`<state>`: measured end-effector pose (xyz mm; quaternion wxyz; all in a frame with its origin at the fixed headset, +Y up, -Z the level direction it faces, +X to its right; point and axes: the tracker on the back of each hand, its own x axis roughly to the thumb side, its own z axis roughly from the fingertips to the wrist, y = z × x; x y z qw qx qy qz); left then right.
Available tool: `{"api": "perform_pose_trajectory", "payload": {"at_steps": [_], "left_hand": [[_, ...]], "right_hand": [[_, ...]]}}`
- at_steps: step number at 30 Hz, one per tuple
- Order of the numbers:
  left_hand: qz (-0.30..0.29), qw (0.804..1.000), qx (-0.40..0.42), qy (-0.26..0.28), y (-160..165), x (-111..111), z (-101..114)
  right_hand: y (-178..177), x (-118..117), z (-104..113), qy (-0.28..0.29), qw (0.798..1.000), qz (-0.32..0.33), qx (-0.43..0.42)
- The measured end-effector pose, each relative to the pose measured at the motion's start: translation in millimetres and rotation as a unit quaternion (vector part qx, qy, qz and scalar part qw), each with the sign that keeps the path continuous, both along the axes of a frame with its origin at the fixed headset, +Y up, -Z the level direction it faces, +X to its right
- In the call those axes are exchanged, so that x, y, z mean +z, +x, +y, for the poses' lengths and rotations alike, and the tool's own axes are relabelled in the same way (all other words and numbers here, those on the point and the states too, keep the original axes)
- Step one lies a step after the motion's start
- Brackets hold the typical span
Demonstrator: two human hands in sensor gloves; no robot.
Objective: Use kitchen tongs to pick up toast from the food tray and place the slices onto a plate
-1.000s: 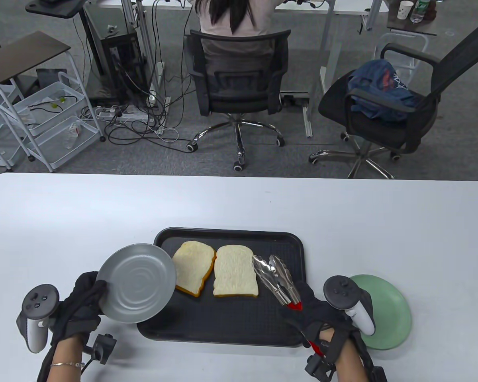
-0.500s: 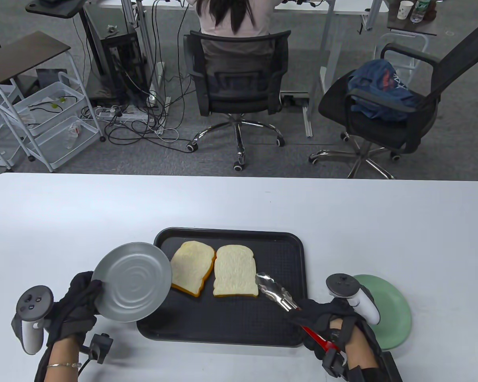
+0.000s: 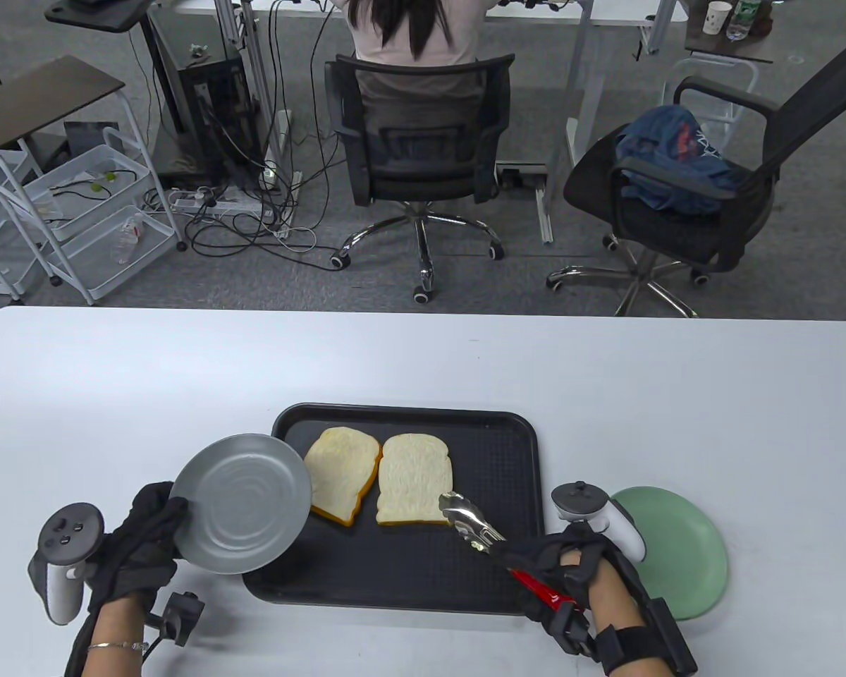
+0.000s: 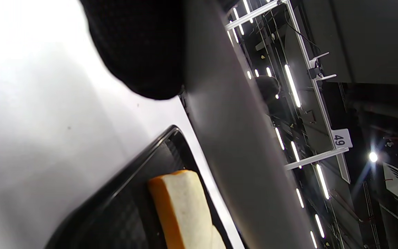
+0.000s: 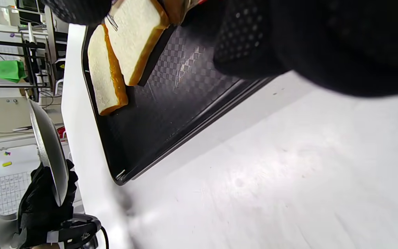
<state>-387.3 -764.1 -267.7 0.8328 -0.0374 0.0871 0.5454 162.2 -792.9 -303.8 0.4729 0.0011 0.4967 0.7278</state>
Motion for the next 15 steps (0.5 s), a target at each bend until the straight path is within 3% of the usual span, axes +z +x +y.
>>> {"api": "perform_pose_trajectory", "payload": {"at_steps": [15], "left_hand": [[-0.024, 1.0, -0.01, -0.015, 9.8, -4.1, -4.5]], "right_hand": [[-24.8, -16.4, -18.8, -0.015, 1.0, -0.016, -0.009]]}}
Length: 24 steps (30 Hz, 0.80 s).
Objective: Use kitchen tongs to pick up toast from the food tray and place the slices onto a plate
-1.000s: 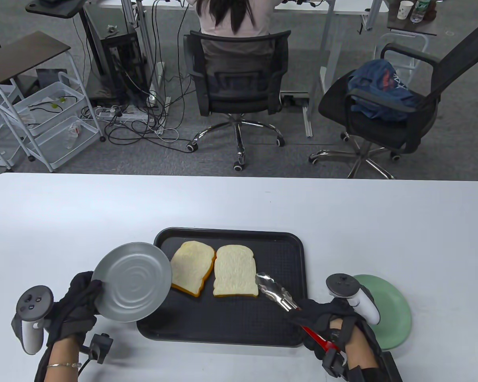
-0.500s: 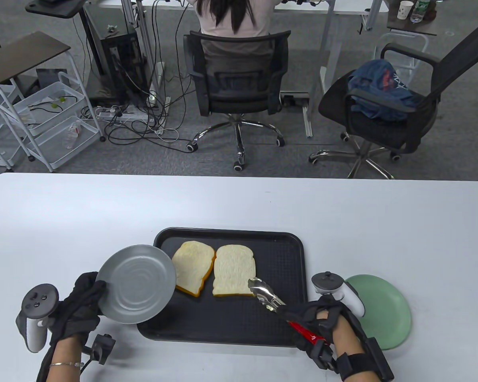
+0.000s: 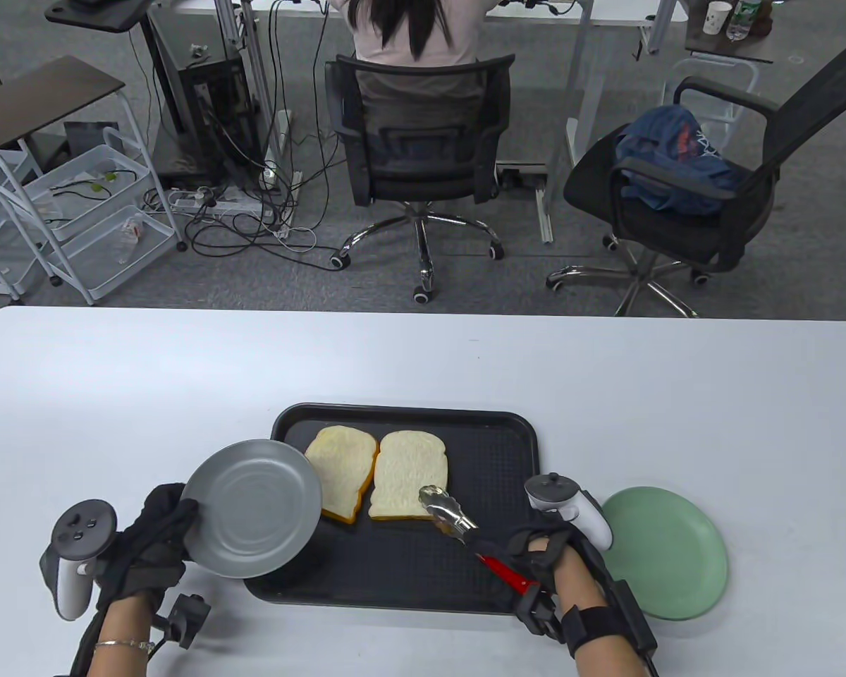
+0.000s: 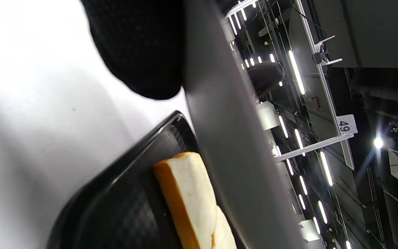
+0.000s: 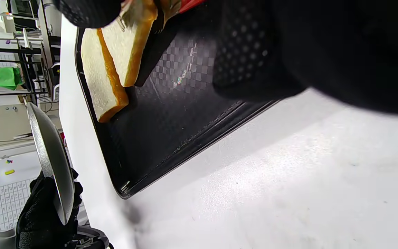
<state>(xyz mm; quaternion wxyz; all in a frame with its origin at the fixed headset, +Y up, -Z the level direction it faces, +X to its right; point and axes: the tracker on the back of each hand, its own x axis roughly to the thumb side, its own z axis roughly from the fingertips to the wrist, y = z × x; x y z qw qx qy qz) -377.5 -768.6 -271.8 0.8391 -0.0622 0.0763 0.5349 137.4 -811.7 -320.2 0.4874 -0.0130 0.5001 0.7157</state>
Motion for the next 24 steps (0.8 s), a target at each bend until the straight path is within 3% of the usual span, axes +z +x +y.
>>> {"api": "perform_pose_trajectory", "payload": {"at_steps": [4, 10, 17, 24], "left_hand": [[-0.003, 1.0, -0.003, 0.0, 1.8, -0.1, -0.2], [-0.012, 1.0, 0.001, -0.001, 4.4, -0.6, -1.4], [-0.016, 1.0, 0.002, -0.005, 6.3, -0.5, -3.4], [-0.025, 1.0, 0.008, -0.004, 10.0, -0.5, -4.3]], "right_hand": [[1.0, -0.5, 1.7, 0.012, 1.0, 0.004, 0.013], [3.1, 3.8, 21.2, 0.048, 0.999, 0.01, 0.003], [1.8, 11.5, 59.8, 0.099, 0.995, 0.006, -0.027], [-35.7, 24.1, 101.1, 0.141, 0.985, 0.066, -0.073]]}}
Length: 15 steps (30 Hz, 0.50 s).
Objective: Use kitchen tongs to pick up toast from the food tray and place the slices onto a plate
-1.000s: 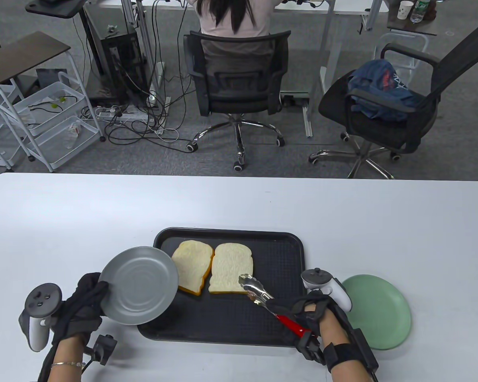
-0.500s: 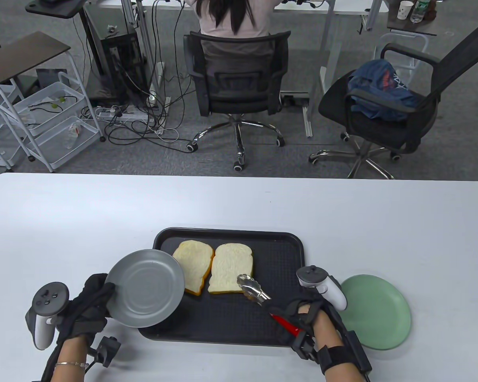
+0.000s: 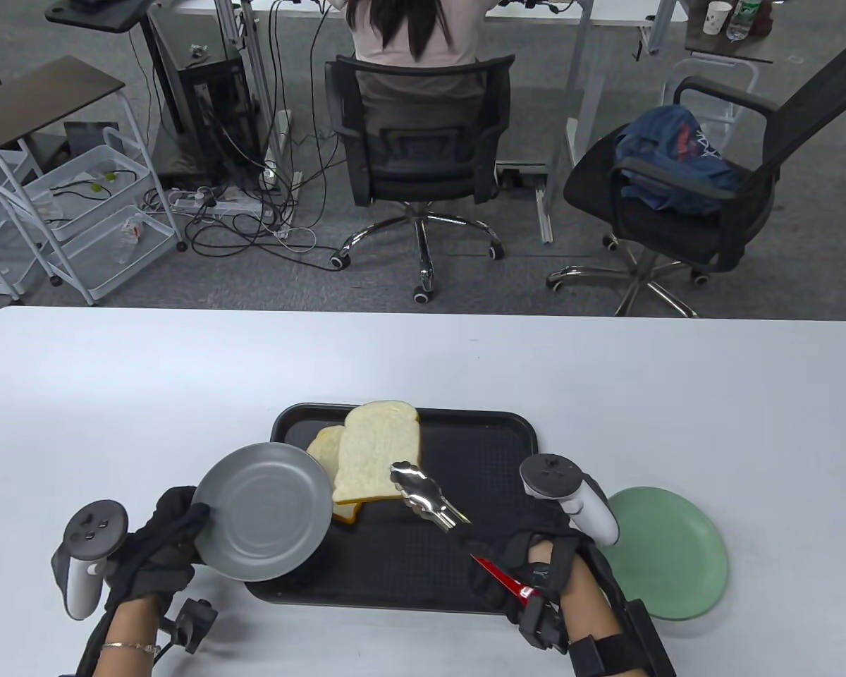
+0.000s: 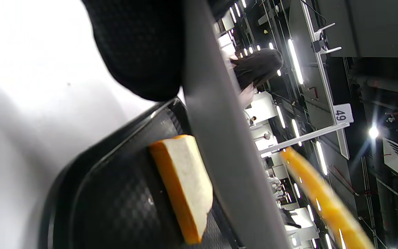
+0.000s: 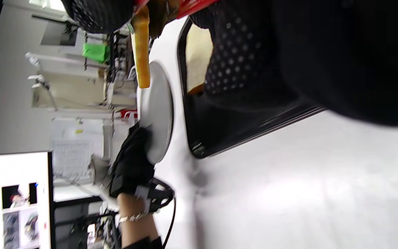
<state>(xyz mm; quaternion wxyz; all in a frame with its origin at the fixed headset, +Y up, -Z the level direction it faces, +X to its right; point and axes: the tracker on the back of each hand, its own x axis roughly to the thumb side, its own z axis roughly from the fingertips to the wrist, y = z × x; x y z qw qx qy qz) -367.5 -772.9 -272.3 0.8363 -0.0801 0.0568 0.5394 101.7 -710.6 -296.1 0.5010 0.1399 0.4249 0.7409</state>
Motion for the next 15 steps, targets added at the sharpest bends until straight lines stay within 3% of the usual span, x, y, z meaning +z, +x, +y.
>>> {"api": "perform_pose_trajectory", "payload": {"at_steps": [5, 15], "left_hand": [[-0.008, 1.0, 0.006, 0.0, 4.5, 0.8, -0.8], [-0.014, 0.999, 0.03, 0.003, 8.4, 2.7, -1.4]], "right_hand": [[-45.3, 6.8, 6.9, 0.0, 0.998, 0.062, -0.01], [-94.1, 8.6, -15.3, -0.027, 0.994, 0.105, 0.023]]}}
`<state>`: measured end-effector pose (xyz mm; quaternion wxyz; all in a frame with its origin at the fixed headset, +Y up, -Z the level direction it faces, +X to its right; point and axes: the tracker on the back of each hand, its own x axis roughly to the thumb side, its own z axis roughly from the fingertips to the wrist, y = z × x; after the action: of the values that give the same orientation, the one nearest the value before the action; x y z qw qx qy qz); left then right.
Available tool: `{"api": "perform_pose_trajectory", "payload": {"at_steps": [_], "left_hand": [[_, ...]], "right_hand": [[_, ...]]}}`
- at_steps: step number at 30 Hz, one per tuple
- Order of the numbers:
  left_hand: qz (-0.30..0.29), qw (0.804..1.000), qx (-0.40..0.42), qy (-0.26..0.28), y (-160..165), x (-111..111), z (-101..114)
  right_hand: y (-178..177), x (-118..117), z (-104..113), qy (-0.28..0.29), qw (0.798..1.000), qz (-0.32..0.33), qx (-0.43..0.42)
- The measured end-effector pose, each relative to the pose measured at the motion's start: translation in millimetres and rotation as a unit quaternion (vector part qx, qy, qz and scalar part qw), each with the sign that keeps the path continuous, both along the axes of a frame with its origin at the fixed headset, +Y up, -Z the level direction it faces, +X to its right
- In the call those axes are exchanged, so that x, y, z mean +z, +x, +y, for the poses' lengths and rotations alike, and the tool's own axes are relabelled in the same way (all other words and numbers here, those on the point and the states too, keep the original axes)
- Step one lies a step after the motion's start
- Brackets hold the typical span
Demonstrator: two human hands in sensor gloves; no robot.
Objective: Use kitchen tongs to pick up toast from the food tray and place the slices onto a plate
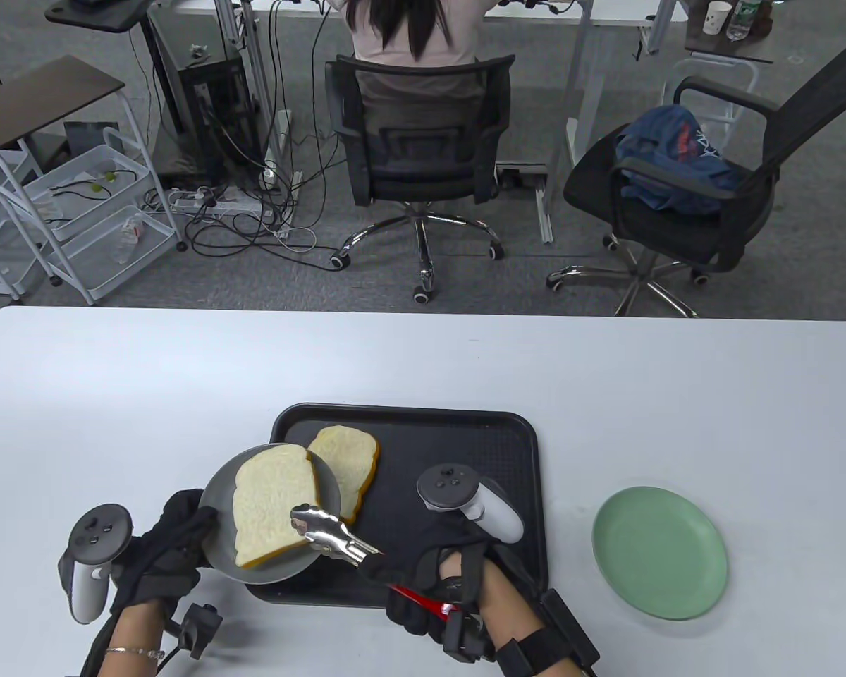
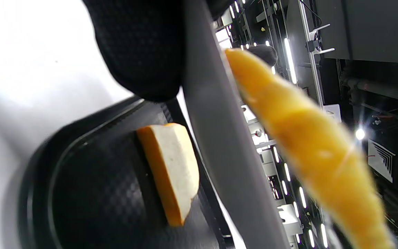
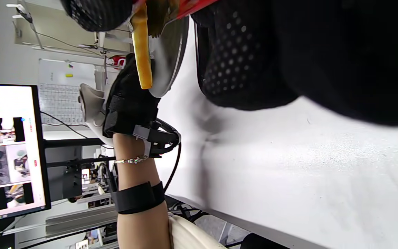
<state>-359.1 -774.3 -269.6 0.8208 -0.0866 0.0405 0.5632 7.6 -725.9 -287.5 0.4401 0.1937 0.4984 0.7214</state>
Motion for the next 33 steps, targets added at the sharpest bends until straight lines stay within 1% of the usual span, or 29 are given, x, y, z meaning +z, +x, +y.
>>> {"api": "perform_pose_trajectory", "payload": {"at_steps": [7, 9, 14, 19, 25, 30, 33], "left_hand": [[-0.002, 1.0, 0.013, -0.006, -0.6, -0.1, -2.4], [-0.003, 1.0, 0.016, -0.009, -0.2, 0.0, -3.0], [-0.004, 1.0, 0.005, -0.009, 1.3, 0.3, -3.5], [0.004, 1.0, 0.007, -0.013, -0.8, 0.9, -5.4], [0.02, 1.0, 0.018, -0.016, -8.8, 0.6, -7.6], [0.032, 0.999, 0.026, -0.011, -13.3, 1.9, -6.5], [0.039, 0.999, 0.03, -0.009, -16.0, 2.8, -6.2]], "right_hand": [[-5.6, 1.3, -4.9, -0.017, 1.0, 0.003, 0.01], [-5.1, 3.0, -5.7, -0.031, 1.0, -0.001, -0.001], [-4.6, 4.2, -11.1, -0.042, 0.999, 0.001, -0.018], [-3.4, 5.2, -10.4, -0.047, 0.999, 0.002, -0.028], [9.0, 6.3, -4.8, -0.045, 0.998, -0.004, -0.034], [28.5, 6.5, 0.8, -0.043, 0.998, -0.018, -0.042], [41.7, 6.1, -0.1, -0.043, 0.998, -0.033, -0.039]]}}
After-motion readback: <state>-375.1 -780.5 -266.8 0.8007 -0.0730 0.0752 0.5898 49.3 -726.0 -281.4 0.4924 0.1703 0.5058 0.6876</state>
